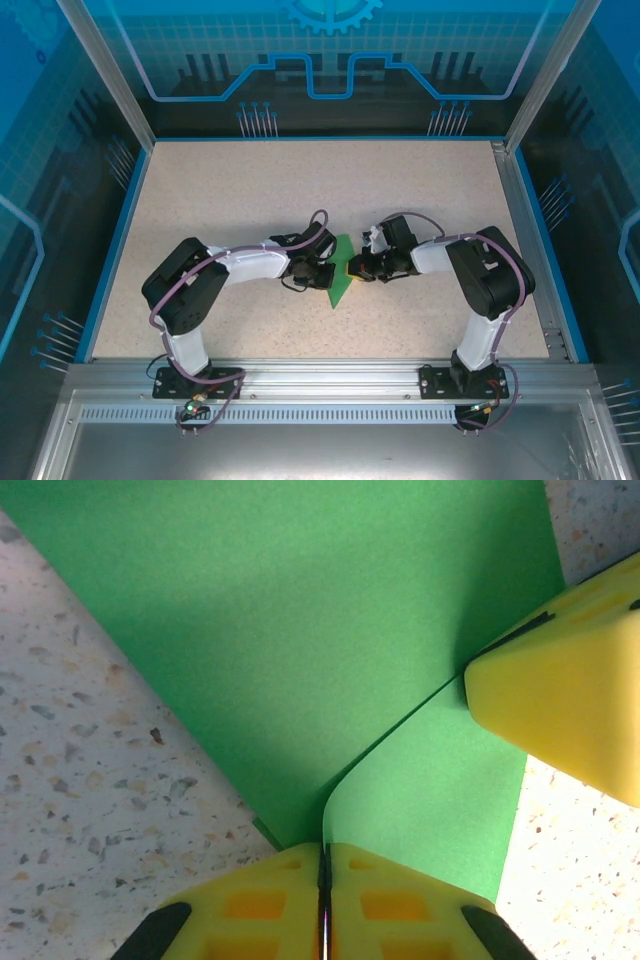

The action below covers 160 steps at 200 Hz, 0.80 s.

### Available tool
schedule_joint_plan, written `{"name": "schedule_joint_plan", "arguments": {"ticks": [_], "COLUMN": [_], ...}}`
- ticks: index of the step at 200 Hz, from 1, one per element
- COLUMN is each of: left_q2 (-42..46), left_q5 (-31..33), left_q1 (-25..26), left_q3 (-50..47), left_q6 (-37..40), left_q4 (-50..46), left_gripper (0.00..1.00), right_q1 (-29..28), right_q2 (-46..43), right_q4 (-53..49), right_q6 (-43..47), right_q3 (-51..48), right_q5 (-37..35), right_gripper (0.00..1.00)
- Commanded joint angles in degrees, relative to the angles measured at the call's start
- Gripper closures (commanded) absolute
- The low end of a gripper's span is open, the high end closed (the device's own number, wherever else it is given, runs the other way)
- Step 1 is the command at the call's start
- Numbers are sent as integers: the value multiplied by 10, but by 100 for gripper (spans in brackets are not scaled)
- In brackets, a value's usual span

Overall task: Fold a paper plane with a square sheet of paper (pick it up from the middle)
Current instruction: Third fold the triangle at the center of the table.

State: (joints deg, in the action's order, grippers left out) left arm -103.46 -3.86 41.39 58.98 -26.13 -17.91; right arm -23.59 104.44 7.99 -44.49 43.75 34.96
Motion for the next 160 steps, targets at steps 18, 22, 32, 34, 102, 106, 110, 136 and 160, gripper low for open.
{"name": "schedule_joint_plan", "arguments": {"ticks": [18,22,32,34,102,106,110,136,160], "left_q2": [11,11,13,13,20,20,20,24,25], "left_q5": [16,14,13,13,19,20,20,20,20], "left_q1": [2,3,3,3,3,3,3,3,4], "left_q3": [10,10,11,12,21,21,22,24,26], "left_q6": [17,17,16,16,23,23,23,25,28], "left_q4": [-26,-24,-23,-22,-31,-31,-31,-33,-31], "left_gripper": [88,88,88,88,87,88,88,87,87], "right_q1": [-4,-3,-2,-3,-2,-2,-2,-4,-6], "right_q2": [15,14,12,12,-60,-61,-63,-63,-64], "right_q4": [-22,-22,-19,-19,-47,-50,-52,-53,-44], "right_q6": [12,12,11,10,10,11,12,12,7], "right_q3": [5,5,6,6,8,9,9,7,0], "right_q5": [-11,-11,-6,-5,-12,-15,-15,-11,-10], "right_gripper": [98,97,97,96,86,86,86,85,85]}}
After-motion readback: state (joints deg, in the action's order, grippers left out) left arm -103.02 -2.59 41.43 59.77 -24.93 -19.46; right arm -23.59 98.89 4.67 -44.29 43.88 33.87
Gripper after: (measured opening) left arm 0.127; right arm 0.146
